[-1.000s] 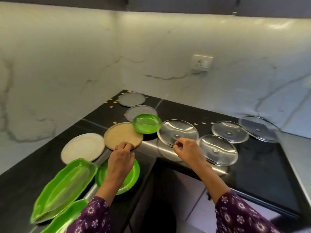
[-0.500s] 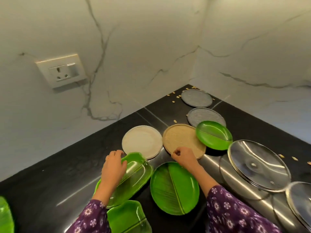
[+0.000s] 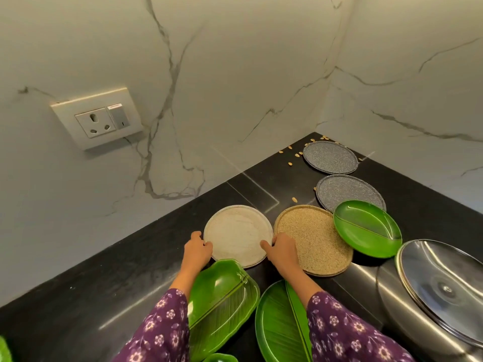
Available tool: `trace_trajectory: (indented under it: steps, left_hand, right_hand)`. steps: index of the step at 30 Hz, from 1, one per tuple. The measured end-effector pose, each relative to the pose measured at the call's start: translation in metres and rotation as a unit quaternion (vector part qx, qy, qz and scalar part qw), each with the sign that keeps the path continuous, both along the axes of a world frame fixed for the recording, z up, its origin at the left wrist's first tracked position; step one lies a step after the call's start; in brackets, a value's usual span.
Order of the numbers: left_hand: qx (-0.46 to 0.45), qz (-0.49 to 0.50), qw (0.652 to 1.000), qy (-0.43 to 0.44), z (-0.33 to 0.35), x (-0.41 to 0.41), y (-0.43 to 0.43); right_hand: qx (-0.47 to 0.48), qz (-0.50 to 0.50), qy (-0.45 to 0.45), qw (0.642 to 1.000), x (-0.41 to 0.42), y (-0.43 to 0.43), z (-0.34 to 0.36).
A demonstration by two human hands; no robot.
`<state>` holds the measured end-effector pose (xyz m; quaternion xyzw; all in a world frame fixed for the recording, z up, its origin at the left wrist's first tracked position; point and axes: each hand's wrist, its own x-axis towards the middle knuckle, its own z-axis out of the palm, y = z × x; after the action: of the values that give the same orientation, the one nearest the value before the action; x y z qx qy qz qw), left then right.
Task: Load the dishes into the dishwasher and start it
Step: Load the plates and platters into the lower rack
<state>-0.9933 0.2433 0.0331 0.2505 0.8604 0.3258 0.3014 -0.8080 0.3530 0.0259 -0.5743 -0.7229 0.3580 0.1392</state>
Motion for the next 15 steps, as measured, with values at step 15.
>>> trace_trajectory:
  steps: [15]
  left_hand:
    - [0.13, 0.115, 0.964, -0.2, 0.023, 0.01, 0.028]
  right_hand:
    - [-0.101, -0.094, 0.142, 0.98, -0.008, 0.004, 0.014]
